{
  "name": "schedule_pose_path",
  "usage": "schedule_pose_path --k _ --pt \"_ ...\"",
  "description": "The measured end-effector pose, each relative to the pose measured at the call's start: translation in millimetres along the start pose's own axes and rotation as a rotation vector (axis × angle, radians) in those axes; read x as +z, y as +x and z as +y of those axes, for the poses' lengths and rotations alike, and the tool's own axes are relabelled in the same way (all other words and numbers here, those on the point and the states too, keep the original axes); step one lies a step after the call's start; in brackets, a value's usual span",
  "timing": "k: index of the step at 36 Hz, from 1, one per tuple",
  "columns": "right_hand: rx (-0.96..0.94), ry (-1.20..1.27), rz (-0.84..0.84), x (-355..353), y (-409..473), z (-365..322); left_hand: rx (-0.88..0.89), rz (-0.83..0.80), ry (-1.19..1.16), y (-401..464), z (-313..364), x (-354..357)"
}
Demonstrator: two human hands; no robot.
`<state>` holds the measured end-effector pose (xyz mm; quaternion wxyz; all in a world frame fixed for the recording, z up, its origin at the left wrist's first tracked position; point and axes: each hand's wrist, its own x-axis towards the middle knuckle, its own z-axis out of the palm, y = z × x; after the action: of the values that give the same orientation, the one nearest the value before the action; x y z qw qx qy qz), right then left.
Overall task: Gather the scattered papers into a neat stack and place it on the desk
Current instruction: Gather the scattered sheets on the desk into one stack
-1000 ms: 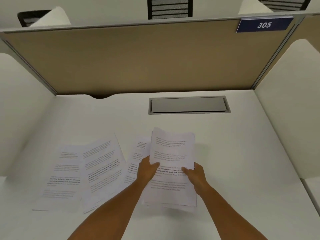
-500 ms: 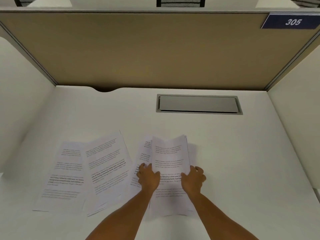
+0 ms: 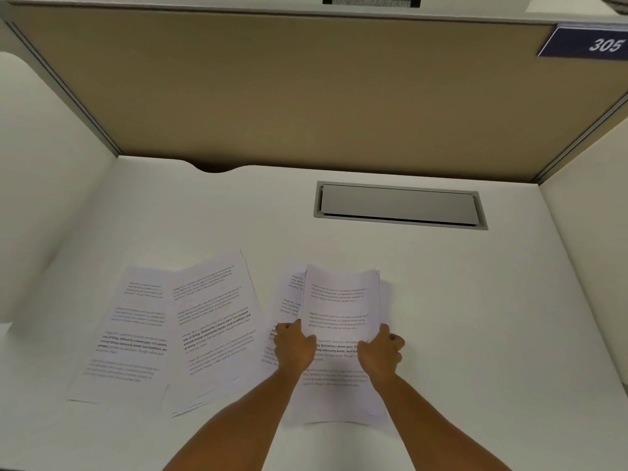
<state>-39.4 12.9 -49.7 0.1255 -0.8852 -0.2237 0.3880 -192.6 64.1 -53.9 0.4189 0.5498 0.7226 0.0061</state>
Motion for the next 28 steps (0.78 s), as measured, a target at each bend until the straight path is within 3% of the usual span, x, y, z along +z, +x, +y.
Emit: schedule_pose_path --k 6,10,16,24,28 --pt "0.036 0.17 -0.054 -8 -4 1 0.009 -0.005 0.003 -5 0 -3" --pt "0.073 0.377 -0.106 -14 -6 7 0.089 -0.051 -0.279 -11 0 -5" --pt "0.14 0.667 -0.205 -27 -4 9 0.053 -0.071 -0.425 -15 -2 -11" --pt "0.048 0.641 -0.272 -32 -8 17 0.139 -0.194 -0.582 -22 -13 -25" --pt "-0.008 0.622 -0.277 -31 -12 14 0.144 -0.158 -0.635 -27 -21 -34"
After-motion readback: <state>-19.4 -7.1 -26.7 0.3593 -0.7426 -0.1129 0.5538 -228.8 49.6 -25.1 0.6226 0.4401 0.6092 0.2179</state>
